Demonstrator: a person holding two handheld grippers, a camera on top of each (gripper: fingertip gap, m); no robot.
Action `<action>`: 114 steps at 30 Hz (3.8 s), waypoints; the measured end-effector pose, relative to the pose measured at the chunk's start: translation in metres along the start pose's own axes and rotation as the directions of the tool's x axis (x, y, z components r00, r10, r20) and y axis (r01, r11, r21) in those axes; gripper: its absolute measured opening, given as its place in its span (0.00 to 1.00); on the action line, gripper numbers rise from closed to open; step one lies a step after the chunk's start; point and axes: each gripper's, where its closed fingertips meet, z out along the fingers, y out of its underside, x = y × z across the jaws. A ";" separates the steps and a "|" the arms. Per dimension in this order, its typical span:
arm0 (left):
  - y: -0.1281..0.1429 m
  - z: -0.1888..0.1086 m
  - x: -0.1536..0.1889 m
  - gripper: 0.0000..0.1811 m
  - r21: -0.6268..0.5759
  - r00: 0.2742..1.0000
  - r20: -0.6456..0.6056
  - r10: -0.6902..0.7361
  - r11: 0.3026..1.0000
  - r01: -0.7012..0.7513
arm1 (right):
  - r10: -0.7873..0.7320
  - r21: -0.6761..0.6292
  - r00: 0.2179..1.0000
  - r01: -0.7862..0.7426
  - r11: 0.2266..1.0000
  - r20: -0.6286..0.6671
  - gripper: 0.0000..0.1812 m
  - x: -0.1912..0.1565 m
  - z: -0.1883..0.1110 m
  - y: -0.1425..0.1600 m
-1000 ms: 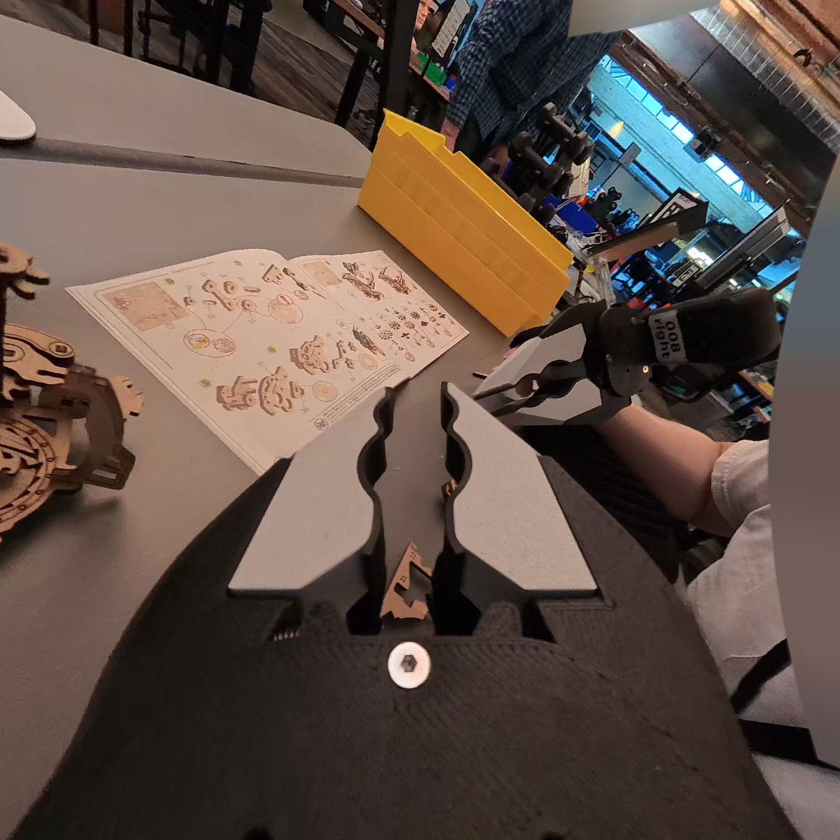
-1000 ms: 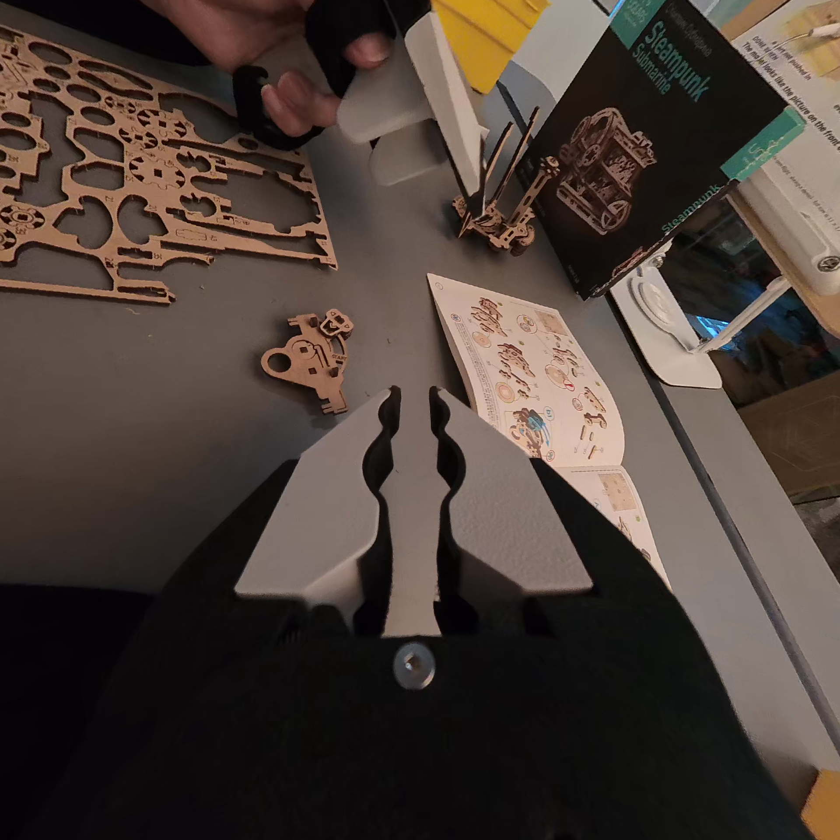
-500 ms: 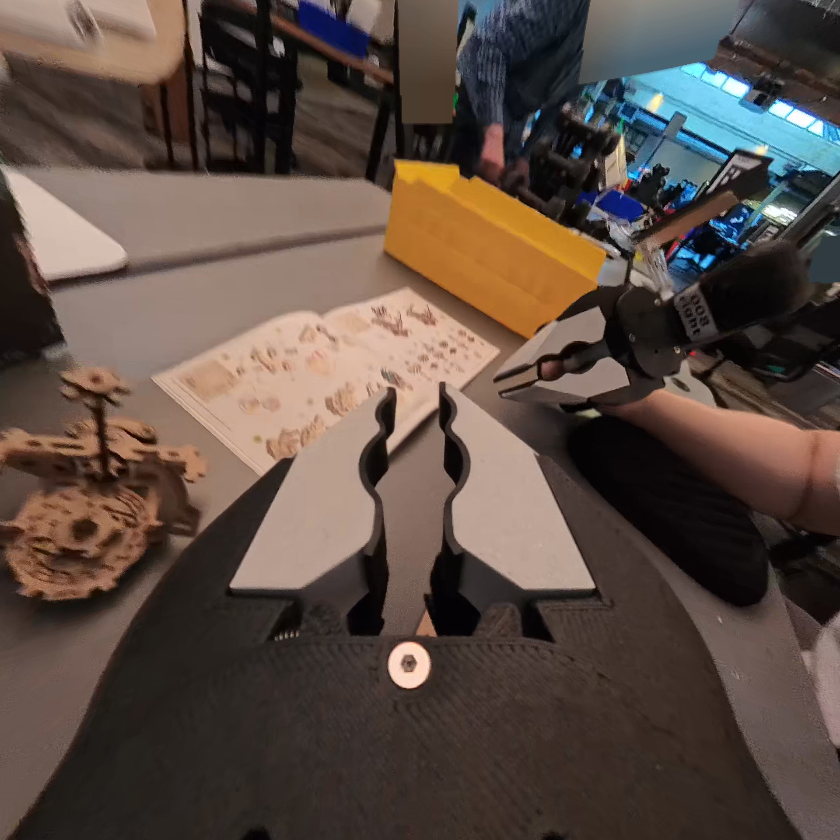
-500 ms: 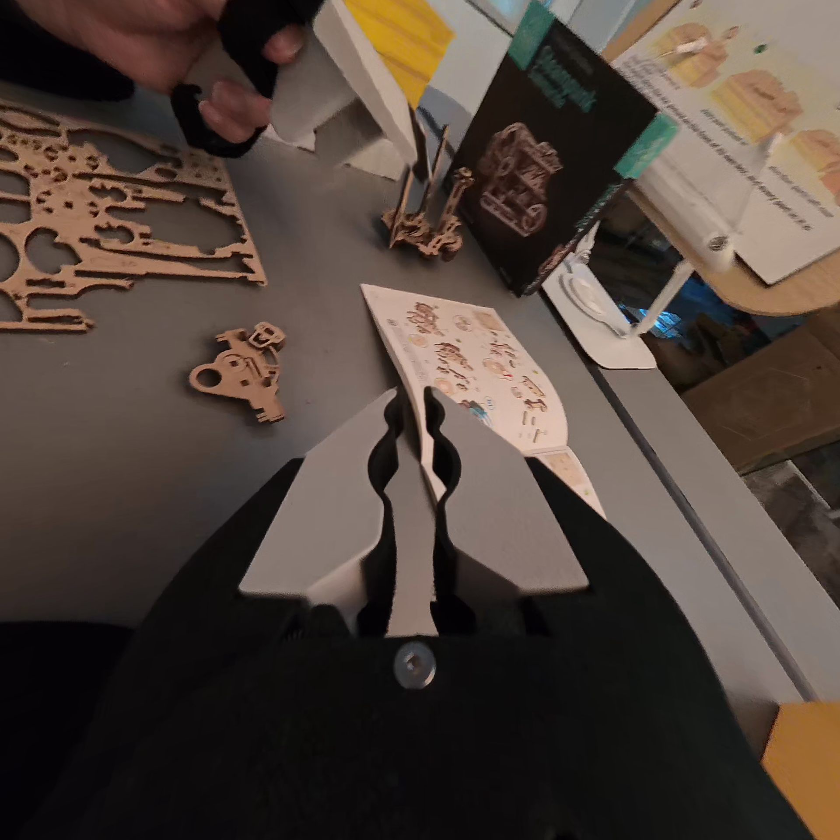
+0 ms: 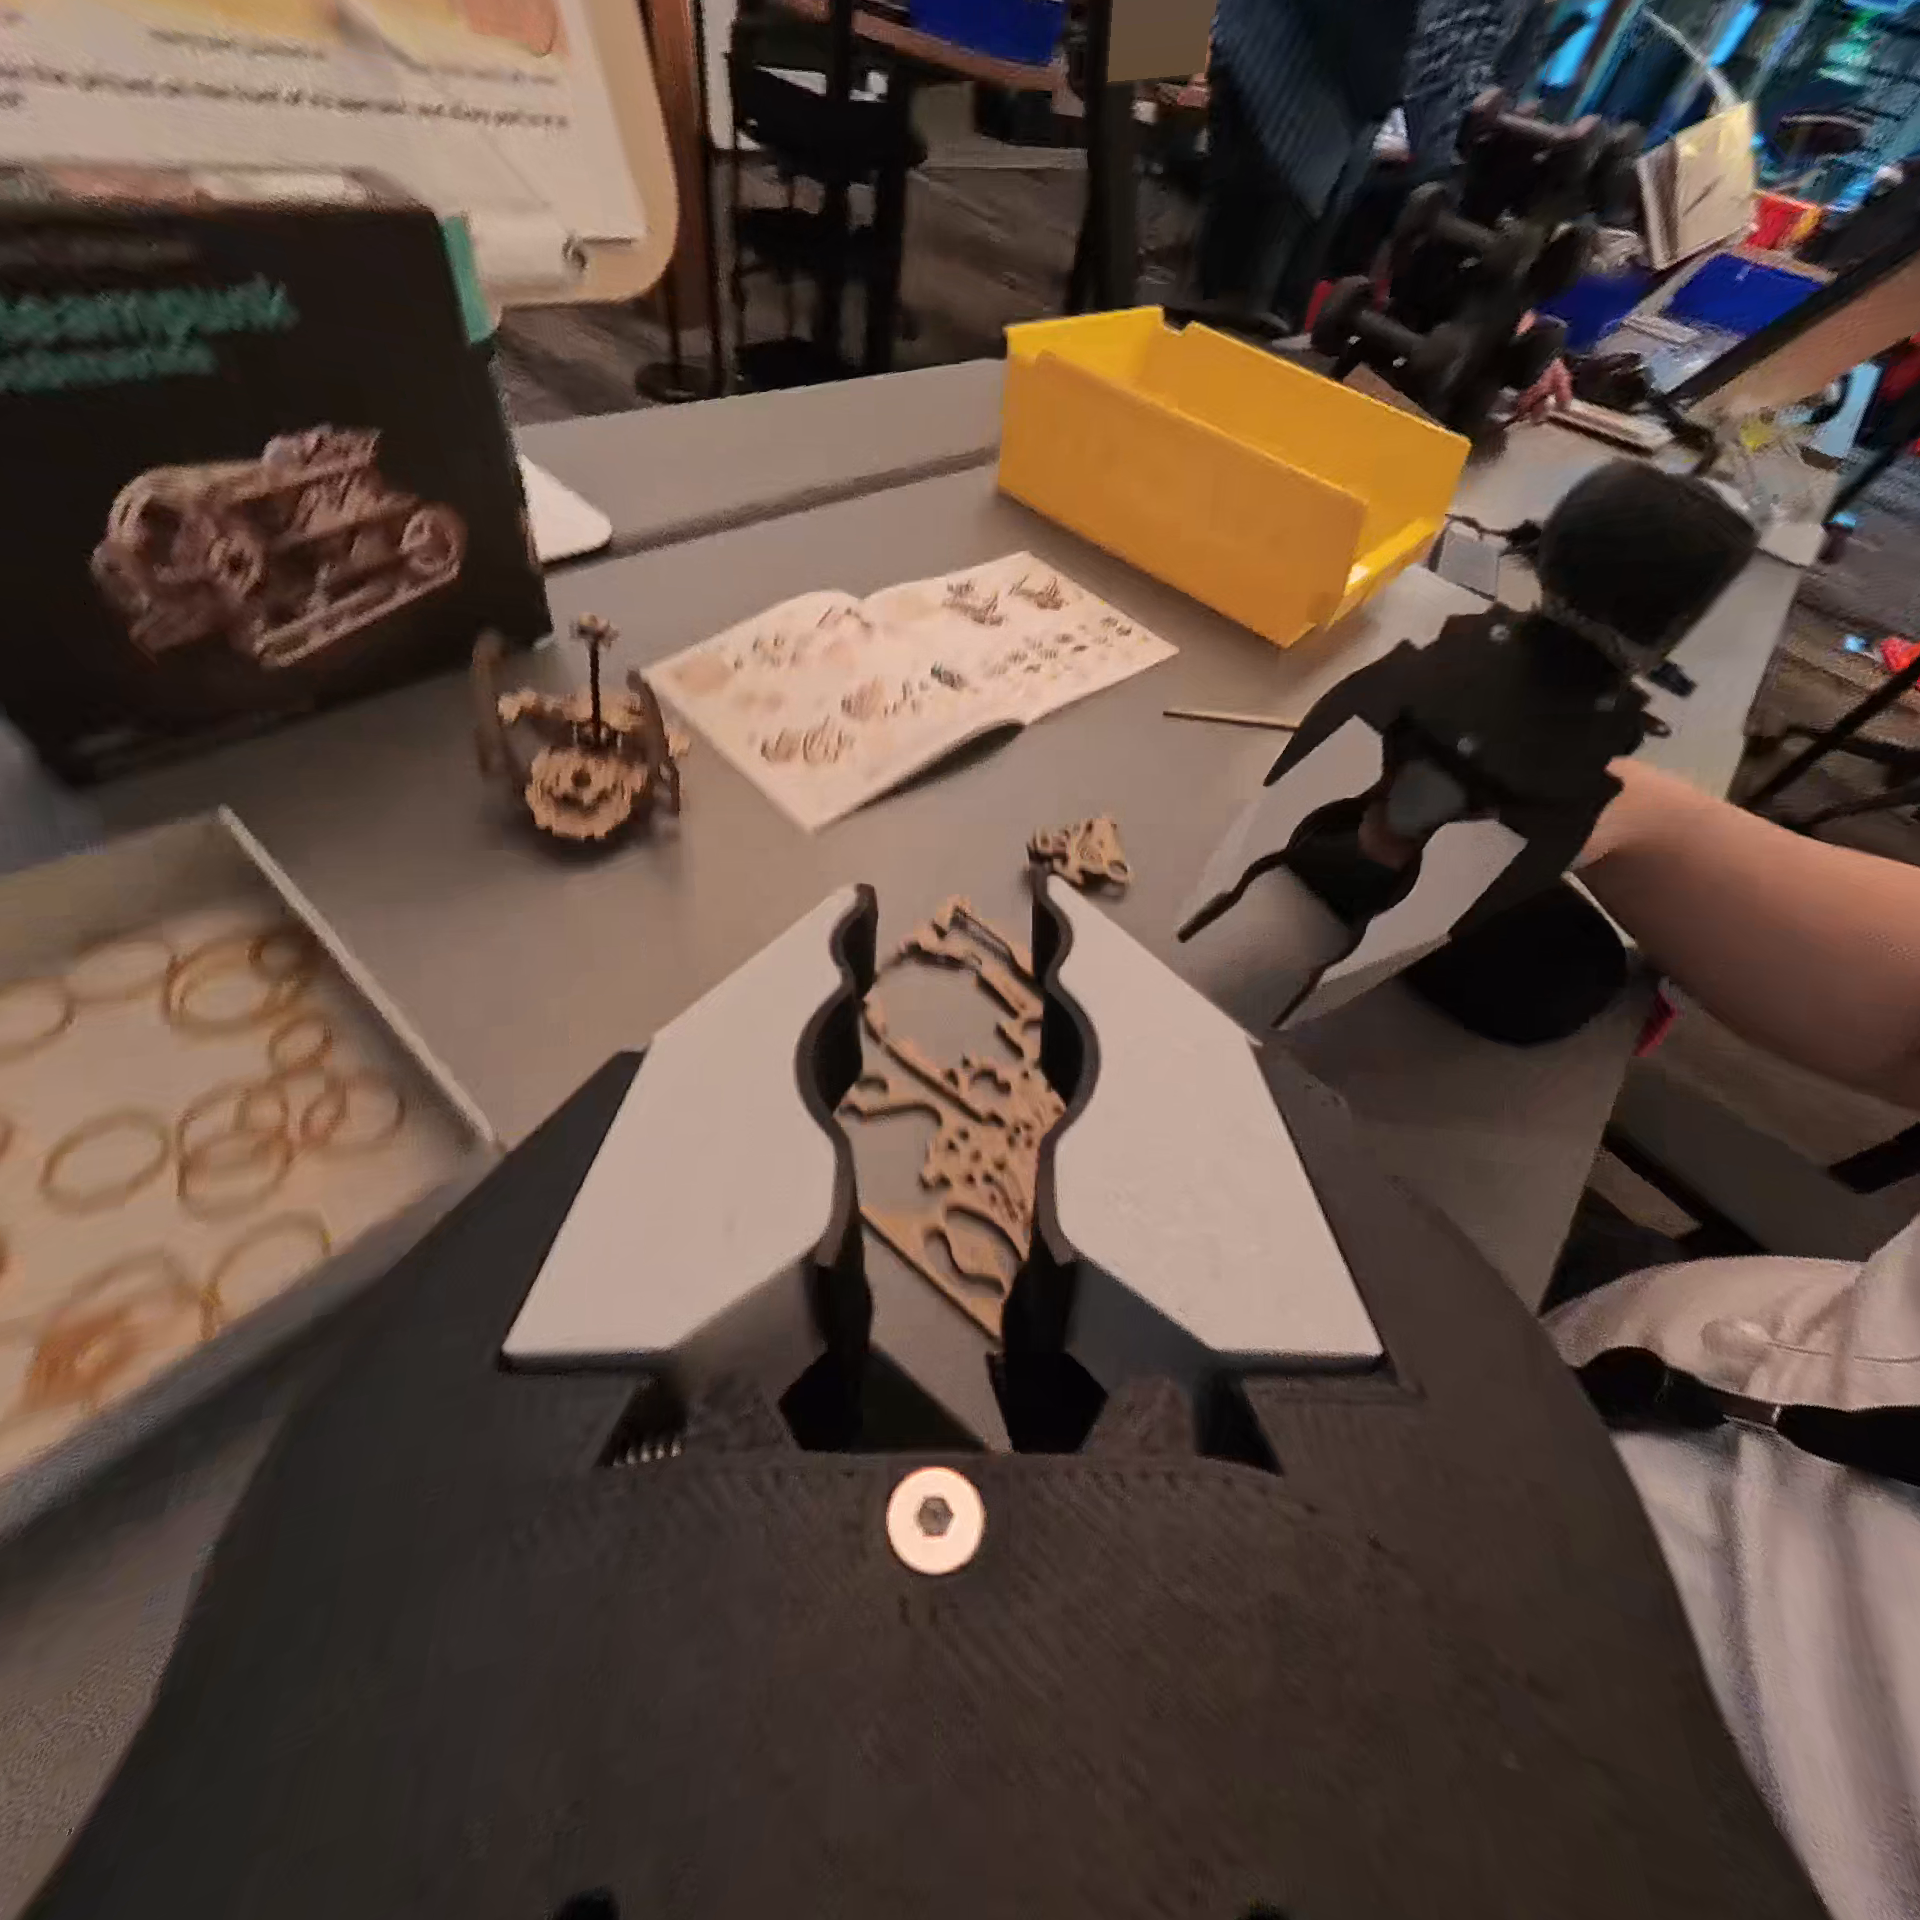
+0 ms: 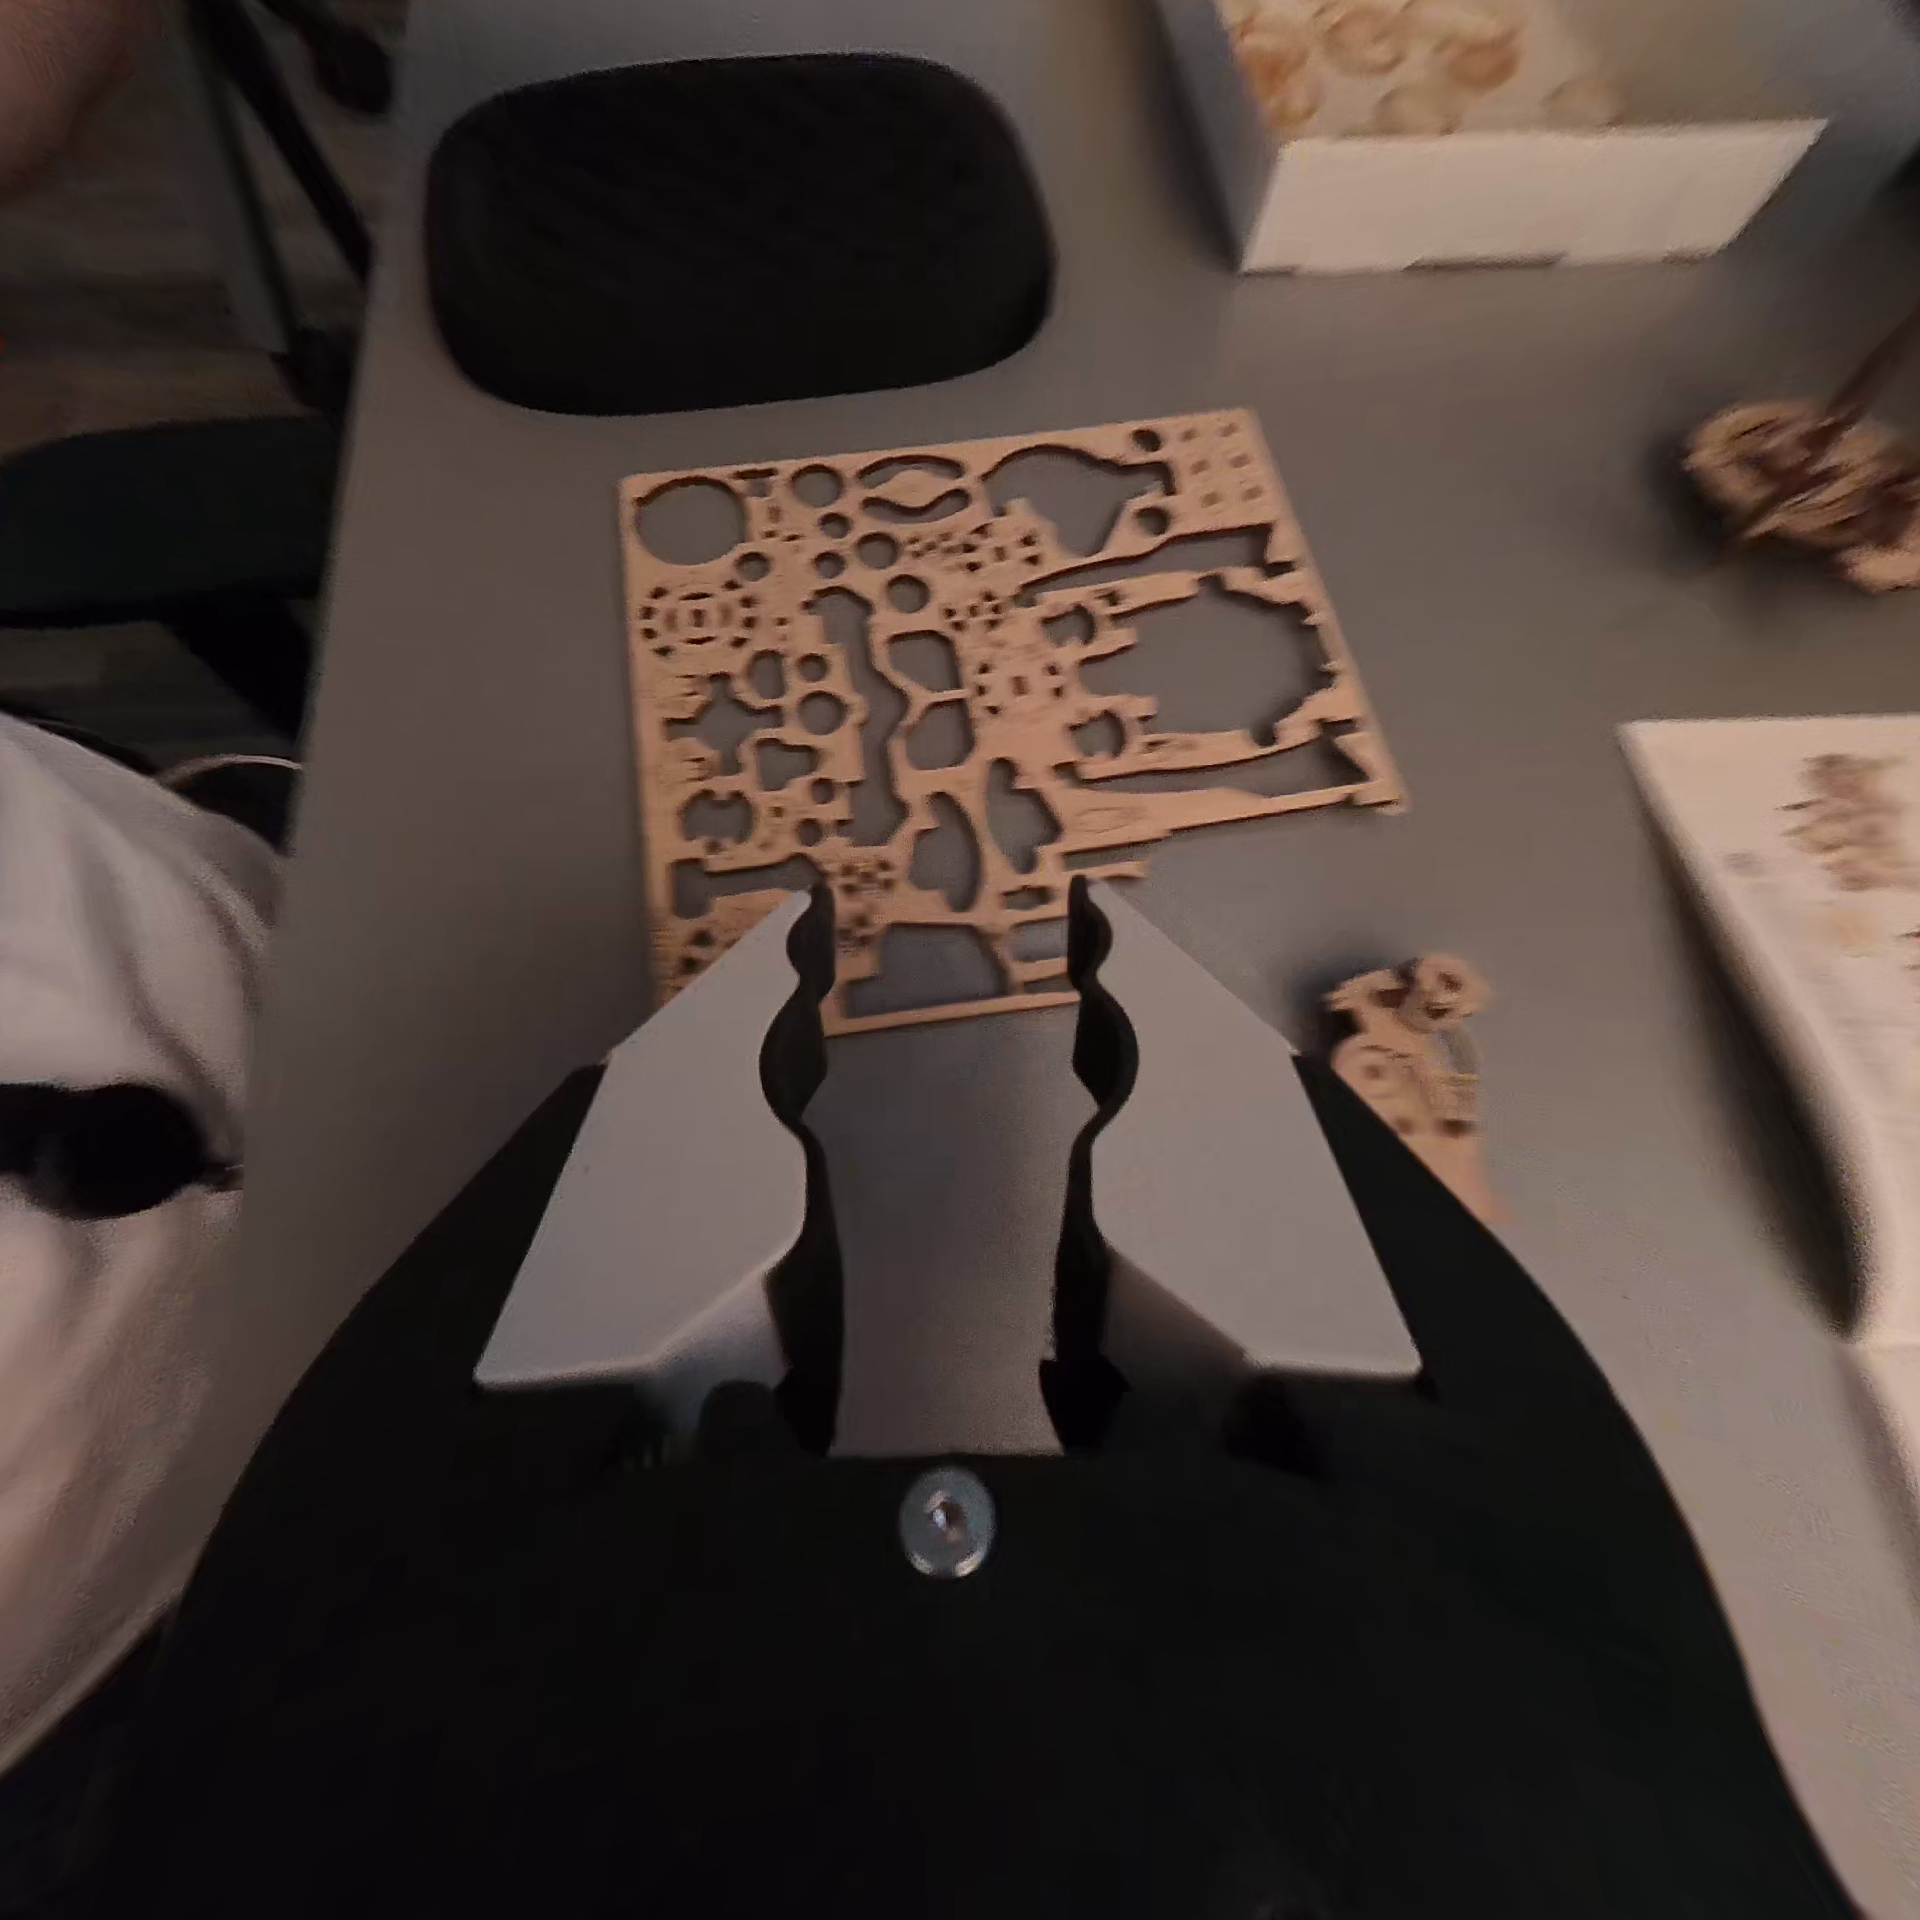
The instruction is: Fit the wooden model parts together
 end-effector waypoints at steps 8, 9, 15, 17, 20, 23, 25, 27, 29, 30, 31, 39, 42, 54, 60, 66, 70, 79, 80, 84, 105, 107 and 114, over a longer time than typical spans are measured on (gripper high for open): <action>0.058 -0.052 0.045 0.18 0.068 0.994 0.067 -0.089 0.994 0.085 | -0.098 0.021 0.989 0.101 0.995 -0.113 0.28 -0.057 -0.002 0.004; 0.064 -0.056 0.049 0.18 0.064 0.993 0.080 -0.092 0.994 0.087 | -0.108 0.013 0.986 0.110 0.994 -0.123 0.28 -0.061 -0.002 0.004; 0.083 -0.072 0.081 0.19 0.094 0.986 0.091 -0.138 0.987 0.130 | -0.073 -0.019 0.982 0.071 0.997 -0.174 0.28 -0.060 0.003 0.011; 0.093 -0.074 0.080 0.19 0.092 0.982 0.127 -0.137 0.988 0.125 | -0.069 -0.032 0.979 0.064 0.997 -0.191 0.29 -0.057 0.004 0.013; 0.105 -0.073 0.074 0.19 0.068 0.975 0.137 -0.173 0.984 0.165 | -0.026 -0.072 0.985 0.014 0.997 -0.169 0.30 -0.054 0.008 0.019; 0.102 -0.070 0.064 0.19 0.087 0.968 0.113 -0.222 0.973 0.213 | 0.021 -0.111 0.991 -0.036 0.993 -0.136 0.33 -0.049 0.014 0.023; 0.097 -0.066 0.058 0.19 0.086 0.967 0.098 -0.236 0.970 0.228 | 0.037 -0.132 0.992 -0.054 0.990 -0.124 0.33 -0.045 0.018 0.024; 0.095 -0.062 0.054 0.19 0.065 0.968 0.090 -0.233 0.972 0.228 | 0.088 -0.147 0.992 -0.100 0.984 -0.085 0.33 -0.045 0.020 0.026; 0.093 -0.060 0.049 0.19 0.054 0.969 0.097 -0.227 0.974 0.222 | 0.129 -0.146 0.990 -0.136 0.980 -0.056 0.32 -0.045 0.020 0.026; 0.091 -0.060 0.047 0.19 0.060 0.968 0.102 -0.228 0.973 0.222 | 0.140 -0.142 0.989 -0.146 0.979 -0.053 0.31 -0.044 0.020 0.026; 0.090 -0.060 0.046 0.18 0.071 0.967 0.103 -0.233 0.971 0.226 | 0.148 -0.140 0.987 -0.154 0.978 -0.056 0.28 -0.043 0.020 0.026; 0.106 -0.060 0.057 0.18 0.070 0.946 0.085 -0.313 0.949 0.308 | -0.096 -0.129 0.983 0.076 0.989 -0.159 0.27 -0.056 0.014 0.021; 0.110 -0.058 0.057 0.18 0.071 0.943 0.081 -0.322 0.946 0.317 | -0.235 -0.133 0.936 0.206 0.970 -0.262 0.27 -0.058 0.010 0.016; 0.112 -0.035 0.048 0.25 0.072 0.917 -0.118 -0.382 0.917 0.392 | -0.492 -0.171 0.751 0.467 0.867 -0.441 0.27 -0.058 0.003 0.010; 0.121 -0.027 0.076 0.06 -0.109 0.856 -0.315 -0.410 0.912 0.396 | -0.563 -0.166 0.698 0.553 0.816 -0.442 0.27 -0.057 0.003 0.008; 0.103 -0.025 0.081 0.00 0.026 0.847 -0.312 -0.431 0.887 0.461 | -0.375 -0.090 0.729 0.399 0.912 -0.573 0.28 -0.026 -0.020 -0.006; 0.077 -0.033 0.083 0.00 0.204 0.816 -0.349 -0.460 0.813 0.546 | 0.173 0.462 0.813 0.129 0.877 -0.556 0.27 -0.044 -0.068 -0.055; 0.035 -0.020 0.121 0.00 0.447 0.849 -0.376 -0.371 0.730 0.517 | 0.557 0.726 0.747 -0.602 0.333 0.363 0.37 -0.063 -0.057 -0.072; 0.036 -0.017 0.124 0.00 0.459 0.857 -0.364 -0.364 0.731 0.505 | 0.539 0.708 0.732 -0.633 0.313 0.416 0.37 -0.065 -0.054 -0.079; 0.035 -0.014 0.130 0.00 0.501 0.863 -0.365 -0.350 0.707 0.499 | 0.499 0.628 0.728 -0.673 0.392 0.470 0.24 -0.075 -0.030 -0.088; 0.054 0.006 0.153 0.03 0.313 0.866 -0.420 -0.270 0.853 0.417 | 0.444 0.617 0.758 -0.650 0.444 0.478 0.00 -0.080 -0.043 -0.083; 0.051 0.004 0.156 0.02 0.320 0.870 -0.425 -0.250 0.858 0.403 | 0.439 0.614 0.749 -0.661 0.432 0.497 0.02 -0.080 -0.045 -0.084; 0.050 0.004 0.155 0.03 0.337 0.874 -0.416 -0.252 0.849 0.406 | 0.438 0.610 0.752 -0.657 0.443 0.493 0.00 -0.084 -0.045 -0.086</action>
